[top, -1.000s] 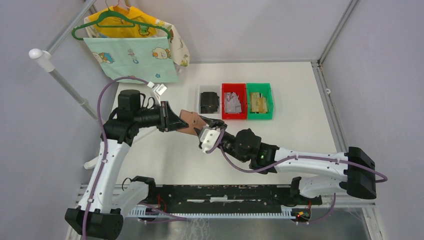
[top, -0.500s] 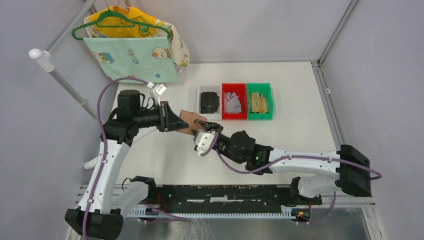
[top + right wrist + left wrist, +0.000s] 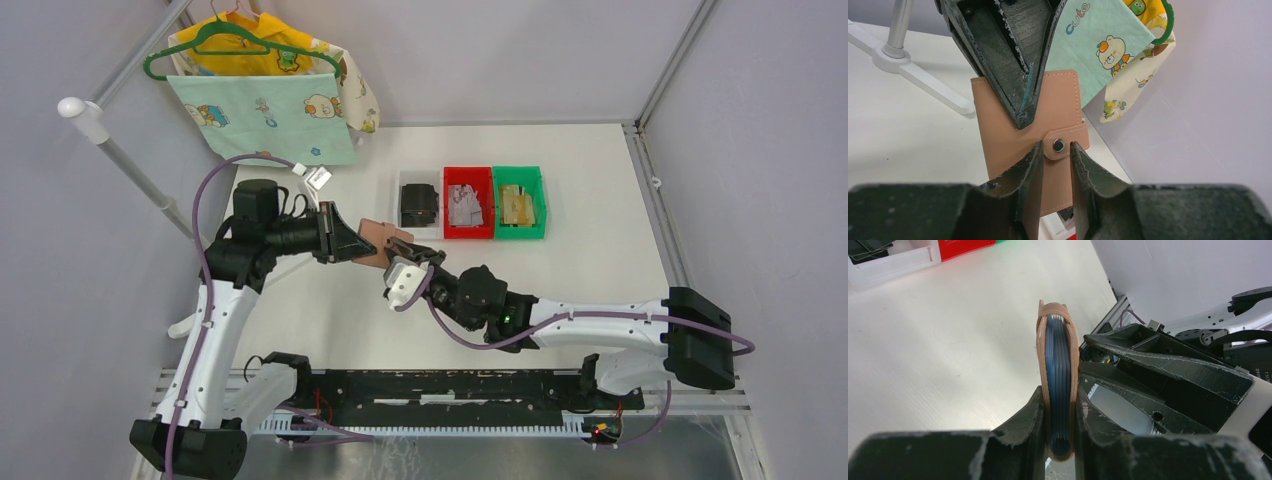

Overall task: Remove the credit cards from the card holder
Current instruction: Open the card holder.

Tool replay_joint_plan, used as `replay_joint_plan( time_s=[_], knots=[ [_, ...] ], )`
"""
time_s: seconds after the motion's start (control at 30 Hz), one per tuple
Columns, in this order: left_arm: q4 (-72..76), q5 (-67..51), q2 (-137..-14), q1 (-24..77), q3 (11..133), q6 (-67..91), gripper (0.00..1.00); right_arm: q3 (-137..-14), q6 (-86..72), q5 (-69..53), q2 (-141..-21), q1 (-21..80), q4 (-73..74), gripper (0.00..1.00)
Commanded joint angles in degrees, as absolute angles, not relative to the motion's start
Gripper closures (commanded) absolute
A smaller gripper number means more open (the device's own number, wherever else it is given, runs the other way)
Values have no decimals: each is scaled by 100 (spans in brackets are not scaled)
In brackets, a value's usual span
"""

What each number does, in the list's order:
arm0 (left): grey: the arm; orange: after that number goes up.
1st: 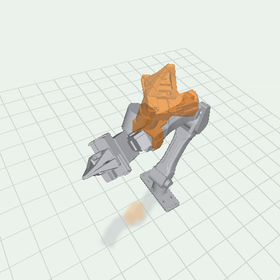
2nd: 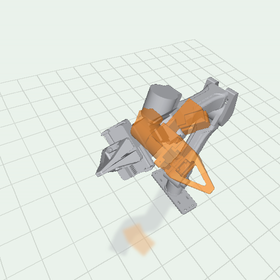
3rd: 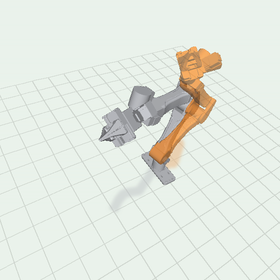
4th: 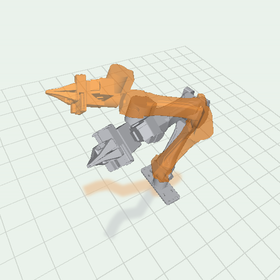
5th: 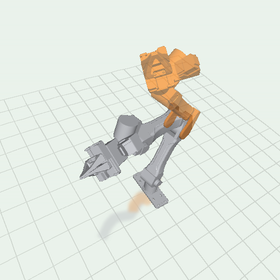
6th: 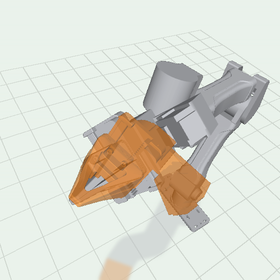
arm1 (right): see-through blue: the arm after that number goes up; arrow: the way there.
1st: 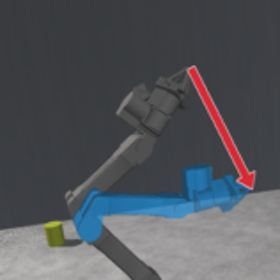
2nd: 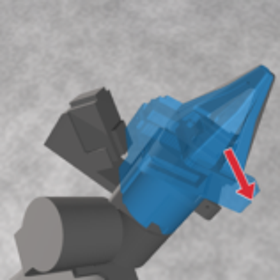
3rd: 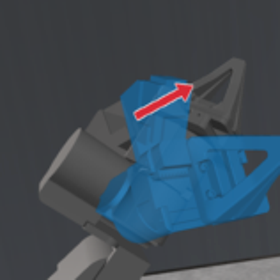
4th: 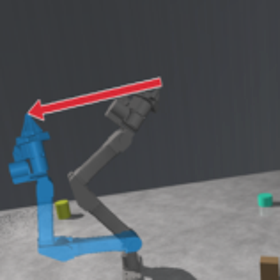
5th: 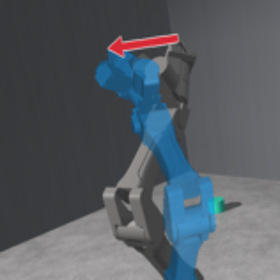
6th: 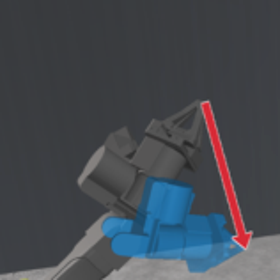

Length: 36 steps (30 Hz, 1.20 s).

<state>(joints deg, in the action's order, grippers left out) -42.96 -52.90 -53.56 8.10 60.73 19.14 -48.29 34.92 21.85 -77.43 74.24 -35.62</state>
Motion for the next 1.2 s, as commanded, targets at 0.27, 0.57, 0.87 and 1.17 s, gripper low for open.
replay_joint_plan(
  time_s=[0.27,0.57,0.87,1.17],
  knots=[
    [-4223,-5972,-5236,844,6412,2271,98,-4699,4526,3198,-8040,7637,-4819,69],
    [-4251,-6158,-5304,845,6459,2382,98,-4592,6215,3744,-8653,8018,-6055,84],
    [-4334,-6363,-5280,848,6501,2297,98,-4614,6860,3911,-9002,8103,-6645,100],
    [-4579,-6340,-5349,846,6521,2092,98,-4600,7447,4034,-9136,8112,-7606,100]
  ],
)
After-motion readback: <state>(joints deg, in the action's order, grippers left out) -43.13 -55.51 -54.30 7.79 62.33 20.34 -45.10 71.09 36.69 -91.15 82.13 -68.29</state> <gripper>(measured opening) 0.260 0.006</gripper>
